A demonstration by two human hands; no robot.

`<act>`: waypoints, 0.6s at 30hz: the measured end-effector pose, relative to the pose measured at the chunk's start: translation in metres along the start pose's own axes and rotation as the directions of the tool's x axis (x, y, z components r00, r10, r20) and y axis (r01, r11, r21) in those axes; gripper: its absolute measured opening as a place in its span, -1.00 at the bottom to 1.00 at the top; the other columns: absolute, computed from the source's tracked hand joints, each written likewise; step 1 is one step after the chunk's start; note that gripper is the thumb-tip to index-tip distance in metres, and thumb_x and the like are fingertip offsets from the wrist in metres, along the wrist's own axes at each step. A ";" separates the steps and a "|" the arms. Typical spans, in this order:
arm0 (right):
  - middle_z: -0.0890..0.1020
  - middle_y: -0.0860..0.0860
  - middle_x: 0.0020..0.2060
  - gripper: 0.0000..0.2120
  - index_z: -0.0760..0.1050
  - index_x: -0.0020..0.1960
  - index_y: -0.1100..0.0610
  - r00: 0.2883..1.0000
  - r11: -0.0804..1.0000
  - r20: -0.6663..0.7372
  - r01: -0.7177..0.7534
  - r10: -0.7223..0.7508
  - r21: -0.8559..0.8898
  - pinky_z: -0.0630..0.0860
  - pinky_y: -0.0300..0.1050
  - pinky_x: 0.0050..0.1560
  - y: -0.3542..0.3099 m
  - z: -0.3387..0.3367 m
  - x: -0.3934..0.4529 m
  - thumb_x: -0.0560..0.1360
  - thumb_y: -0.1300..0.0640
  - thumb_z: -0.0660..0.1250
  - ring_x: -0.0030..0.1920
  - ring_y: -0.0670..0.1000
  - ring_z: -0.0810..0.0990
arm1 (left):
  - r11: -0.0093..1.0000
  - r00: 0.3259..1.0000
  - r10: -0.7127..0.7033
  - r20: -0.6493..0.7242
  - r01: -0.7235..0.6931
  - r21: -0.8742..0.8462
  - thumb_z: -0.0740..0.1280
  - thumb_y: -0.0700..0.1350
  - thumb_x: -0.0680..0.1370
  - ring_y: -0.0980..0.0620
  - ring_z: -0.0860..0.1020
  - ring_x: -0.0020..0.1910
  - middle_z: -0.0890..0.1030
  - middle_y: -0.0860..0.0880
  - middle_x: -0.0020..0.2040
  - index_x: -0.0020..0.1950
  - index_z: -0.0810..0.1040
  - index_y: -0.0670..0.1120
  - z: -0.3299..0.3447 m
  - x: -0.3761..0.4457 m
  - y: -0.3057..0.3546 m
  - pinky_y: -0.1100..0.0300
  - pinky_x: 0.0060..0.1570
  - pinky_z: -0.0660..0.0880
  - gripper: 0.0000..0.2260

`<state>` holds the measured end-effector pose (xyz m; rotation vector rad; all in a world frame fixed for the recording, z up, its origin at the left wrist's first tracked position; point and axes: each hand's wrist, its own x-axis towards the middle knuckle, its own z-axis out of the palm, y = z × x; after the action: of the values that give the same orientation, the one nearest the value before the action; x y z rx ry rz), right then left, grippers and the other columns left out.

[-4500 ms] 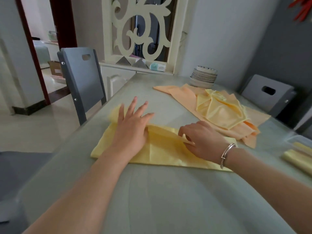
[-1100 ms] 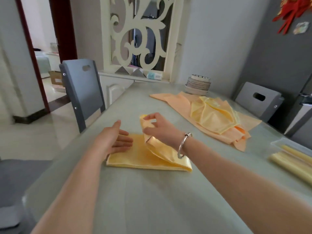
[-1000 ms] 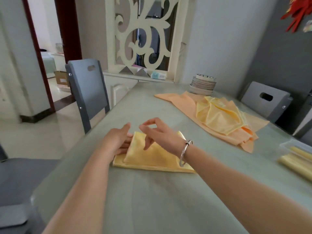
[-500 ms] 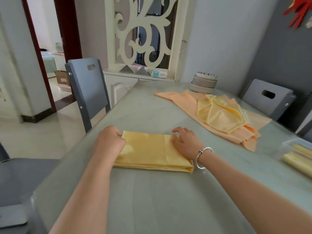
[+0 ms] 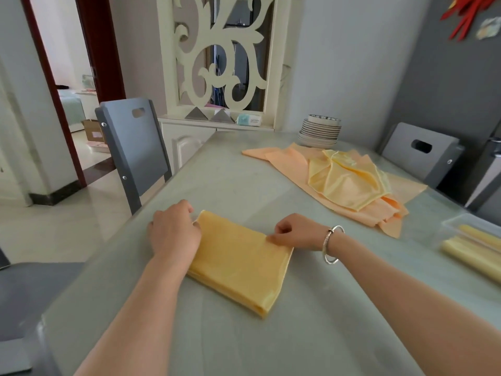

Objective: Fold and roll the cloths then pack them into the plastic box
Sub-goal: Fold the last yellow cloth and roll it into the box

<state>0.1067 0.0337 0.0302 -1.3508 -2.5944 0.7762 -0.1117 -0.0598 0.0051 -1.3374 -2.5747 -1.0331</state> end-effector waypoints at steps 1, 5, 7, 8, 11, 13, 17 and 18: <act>0.30 -0.07 -0.49 -0.62 0.27 -0.44 0.08 0.998 0.999 -0.061 0.015 -0.013 0.035 0.21 -0.23 -0.38 0.002 0.003 -0.002 0.51 0.07 0.29 -0.45 -0.10 0.26 | 0.998 0.998 0.045 -0.050 -0.042 0.047 0.29 -0.12 0.53 -0.14 0.44 0.16 0.58 -0.02 0.14 0.21 0.48 -0.02 0.001 -0.004 0.005 0.01 0.13 0.34 -0.75; 0.33 -0.03 -0.47 -0.73 0.32 -0.37 0.14 0.893 0.972 -0.422 -0.062 0.156 0.226 0.21 -0.18 -0.42 0.020 0.013 -0.009 0.48 0.15 0.25 -0.43 -0.06 0.30 | 0.968 0.968 0.229 -0.104 -0.237 -0.076 0.30 -0.06 0.53 -0.15 0.40 0.18 0.52 -0.02 0.17 0.22 0.49 -0.02 0.010 -0.018 0.032 0.02 0.17 0.30 -0.74; 0.33 -0.01 -0.47 -0.74 0.30 -0.38 0.14 0.827 0.946 -0.495 -0.124 0.266 0.300 0.19 -0.16 -0.42 0.031 0.010 -0.013 0.47 0.17 0.24 -0.42 -0.03 0.29 | 0.908 0.931 0.363 -0.049 -0.365 -0.204 0.35 -0.08 0.50 -0.13 0.46 0.09 0.55 0.01 0.06 0.09 0.57 0.00 0.020 -0.025 0.046 0.02 0.13 0.37 -0.83; 0.32 0.00 -0.47 -0.73 0.28 -0.38 0.14 0.808 0.935 -0.508 -0.144 0.300 0.323 0.19 -0.14 -0.40 0.036 0.007 -0.015 0.46 0.17 0.23 -0.41 -0.01 0.29 | 0.873 0.907 0.422 -0.012 -0.410 -0.263 0.36 -0.08 0.49 -0.10 0.47 0.05 0.55 0.04 0.00 0.02 0.60 0.02 0.024 -0.028 0.052 0.02 0.10 0.39 -0.88; 0.28 0.00 -0.48 -0.69 0.23 -0.40 0.12 0.815 0.921 -0.469 -0.190 0.341 0.340 0.15 -0.11 -0.37 0.046 -0.002 -0.025 0.48 0.14 0.22 -0.41 0.02 0.26 | 0.790 0.825 0.553 0.117 -0.474 -0.389 0.38 -0.05 0.49 0.01 0.46 -0.01 0.55 0.12 -0.07 -0.06 0.63 0.07 0.035 -0.041 0.064 0.05 0.08 0.40 -0.94; 0.26 -0.02 -0.50 -0.62 0.18 -0.43 0.09 0.852 0.936 -0.411 -0.223 0.323 0.272 0.13 -0.12 -0.41 0.050 -0.001 -0.036 0.51 0.09 0.21 -0.44 0.01 0.24 | 0.769 0.778 0.604 0.173 -0.512 -0.382 0.38 -0.02 0.49 0.03 0.47 -0.02 0.54 0.14 -0.08 -0.07 0.62 0.10 0.041 -0.045 0.067 0.05 0.08 0.42 -0.95; 0.35 -0.05 -0.49 -0.59 0.24 -0.42 0.08 0.878 0.959 -0.387 -0.252 0.282 0.128 0.21 -0.12 -0.40 0.053 0.002 -0.057 0.54 -0.06 0.19 -0.43 -0.01 0.33 | 0.791 0.753 0.608 0.250 -0.546 -0.277 0.35 0.01 0.51 0.06 0.44 0.03 0.50 0.18 -0.05 -0.02 0.59 0.14 0.043 -0.044 0.065 0.10 0.10 0.39 -0.92; 0.40 -0.05 -0.46 -0.61 0.28 -0.39 0.07 0.876 0.961 -0.396 -0.254 0.276 0.107 0.25 -0.12 -0.36 0.054 0.003 -0.060 0.53 -0.09 0.19 -0.40 -0.01 0.38 | 0.799 0.759 0.598 0.256 -0.540 -0.265 0.34 0.01 0.51 0.06 0.44 0.04 0.51 0.17 -0.02 0.00 0.59 0.14 0.043 -0.044 0.063 0.10 0.10 0.38 -0.91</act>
<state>0.1809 0.0100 0.0088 -1.6687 -2.0823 0.5154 -0.0269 -0.0405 -0.0091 -2.3246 -2.0188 -0.9876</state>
